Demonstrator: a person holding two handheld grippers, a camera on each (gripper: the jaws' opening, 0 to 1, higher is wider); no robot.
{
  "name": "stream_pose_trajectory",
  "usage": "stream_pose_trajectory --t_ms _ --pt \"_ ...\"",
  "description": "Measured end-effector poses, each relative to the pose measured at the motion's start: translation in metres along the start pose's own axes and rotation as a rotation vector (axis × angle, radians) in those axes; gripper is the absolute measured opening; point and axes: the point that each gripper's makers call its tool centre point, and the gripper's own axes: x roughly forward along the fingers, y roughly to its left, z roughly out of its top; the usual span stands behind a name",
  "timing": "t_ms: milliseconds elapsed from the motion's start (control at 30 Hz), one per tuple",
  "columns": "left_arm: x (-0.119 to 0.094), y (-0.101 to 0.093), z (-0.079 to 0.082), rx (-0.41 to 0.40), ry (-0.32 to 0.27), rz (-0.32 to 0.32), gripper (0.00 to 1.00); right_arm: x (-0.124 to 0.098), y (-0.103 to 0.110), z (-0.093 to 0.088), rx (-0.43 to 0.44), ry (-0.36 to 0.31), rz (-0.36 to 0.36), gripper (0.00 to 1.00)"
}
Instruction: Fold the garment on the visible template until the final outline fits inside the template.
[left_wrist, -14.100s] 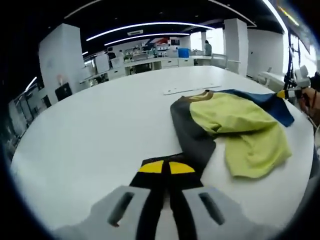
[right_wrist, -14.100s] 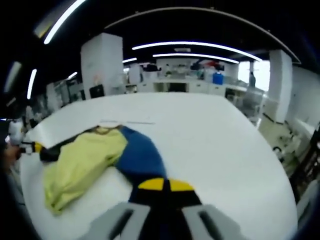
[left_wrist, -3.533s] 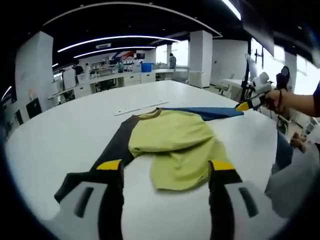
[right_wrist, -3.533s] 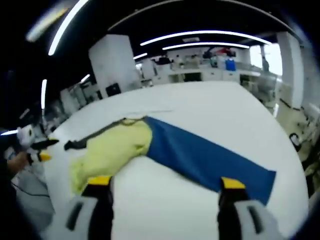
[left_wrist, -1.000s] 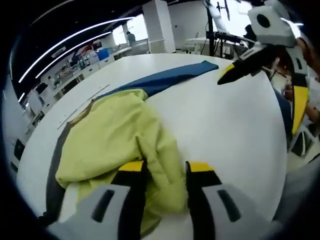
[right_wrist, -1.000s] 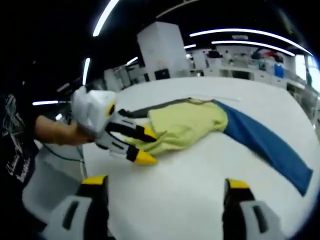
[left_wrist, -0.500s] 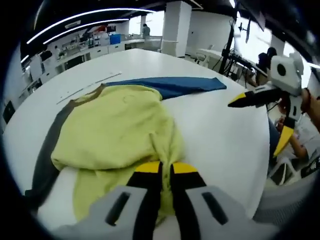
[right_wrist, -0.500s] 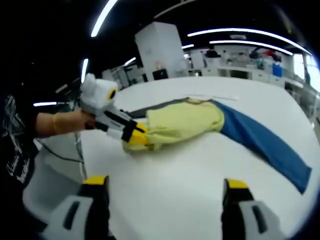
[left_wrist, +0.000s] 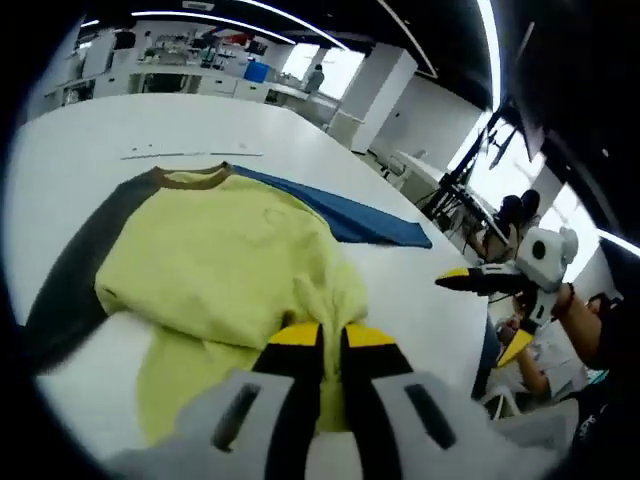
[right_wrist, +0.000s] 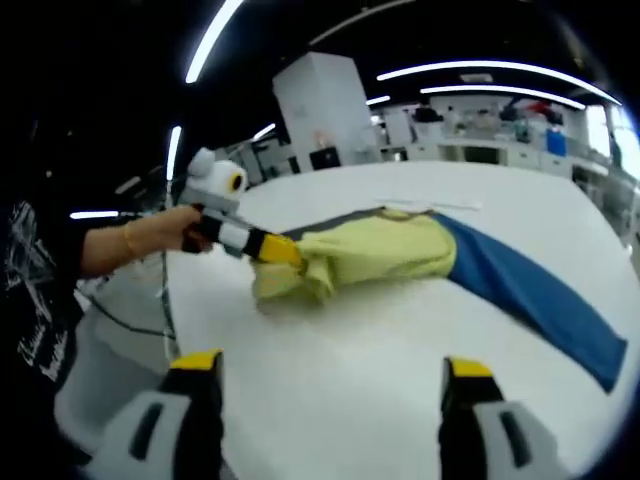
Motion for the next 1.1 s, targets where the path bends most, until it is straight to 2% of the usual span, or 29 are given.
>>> stream_pose_trajectory --t_ms 233,533,800,933,1100 --pt "0.000 0.015 0.001 -0.013 -0.009 0.008 0.04 0.004 0.001 0.000 0.004 0.007 0.000 0.85" --pt "-0.004 0.047 -0.004 0.006 0.003 0.093 0.07 0.015 0.002 0.002 0.020 0.000 0.008 0.77" --pt "-0.005 0.068 -0.008 0.050 0.021 0.153 0.08 0.027 0.005 0.006 0.042 -0.009 0.025 0.72" --pt "-0.007 0.080 -0.010 0.104 0.041 0.202 0.07 0.032 0.010 0.008 0.050 -0.008 0.039 0.69" --pt "-0.008 0.085 -0.009 0.131 0.026 0.217 0.13 0.035 0.016 0.012 0.046 -0.006 0.050 0.67"
